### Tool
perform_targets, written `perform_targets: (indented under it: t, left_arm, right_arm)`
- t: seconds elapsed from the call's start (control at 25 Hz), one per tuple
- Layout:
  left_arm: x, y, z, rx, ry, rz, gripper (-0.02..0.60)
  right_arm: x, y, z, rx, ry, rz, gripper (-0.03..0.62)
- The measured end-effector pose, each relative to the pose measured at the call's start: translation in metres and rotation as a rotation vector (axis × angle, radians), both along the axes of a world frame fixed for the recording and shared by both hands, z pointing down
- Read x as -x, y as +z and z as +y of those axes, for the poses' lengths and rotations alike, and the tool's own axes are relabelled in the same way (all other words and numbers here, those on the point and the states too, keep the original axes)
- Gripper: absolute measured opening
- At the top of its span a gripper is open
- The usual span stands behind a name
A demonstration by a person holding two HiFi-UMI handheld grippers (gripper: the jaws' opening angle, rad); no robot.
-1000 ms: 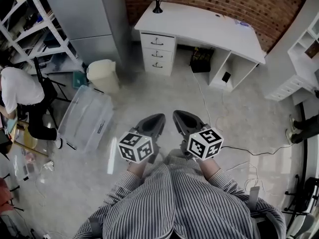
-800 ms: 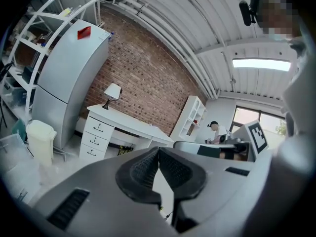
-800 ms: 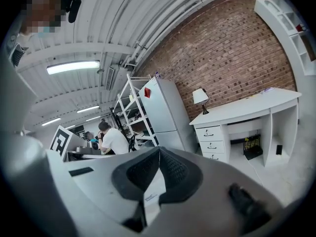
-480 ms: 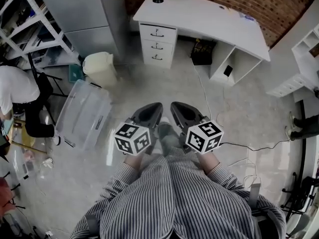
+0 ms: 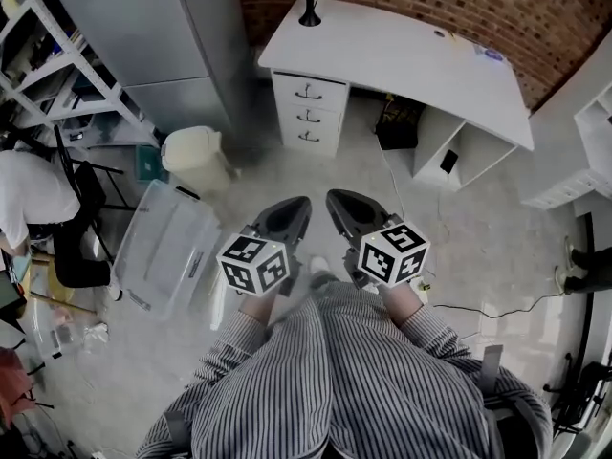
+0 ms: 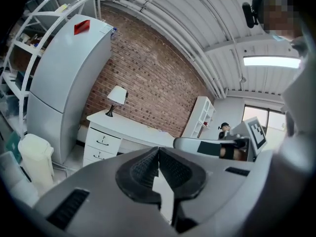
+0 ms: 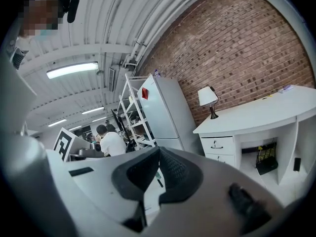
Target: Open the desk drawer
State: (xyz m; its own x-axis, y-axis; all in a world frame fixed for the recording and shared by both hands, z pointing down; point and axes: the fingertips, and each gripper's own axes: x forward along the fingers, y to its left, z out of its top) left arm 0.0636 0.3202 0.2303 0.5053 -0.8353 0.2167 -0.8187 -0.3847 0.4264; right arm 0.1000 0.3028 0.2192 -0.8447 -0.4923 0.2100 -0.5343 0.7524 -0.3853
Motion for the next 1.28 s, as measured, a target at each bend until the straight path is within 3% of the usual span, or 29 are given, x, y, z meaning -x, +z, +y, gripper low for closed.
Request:
perform_targets:
  t: [0.12,0.48,0.8,1.28]
  left_arm:
    - [0.0,-0.006,-0.039,-0.016,-0.003,-0.022,0.015]
    - [0.002,-0.009,-0.129,-0.012,-0.04,0.008,0.015]
    - [-0.002,0.007,-0.158,0.038,-0.055,0.012,0.015]
    - [0.01,0.02,-0.212,0.06,0.008,0.017,0.015]
  right_arm:
    - [0.004,-0.005,-0.038,-0.009,-0.016,0.002,0.017]
    - [0.008,-0.007,-0.133,-0.007,-0.051,0.002,0.017]
    - [0.004,0.014,-0.159,0.054,-0.061,0.005,0.017]
    - [0.008,0.029,-0.212,0.087,0.028,0.012,0.017]
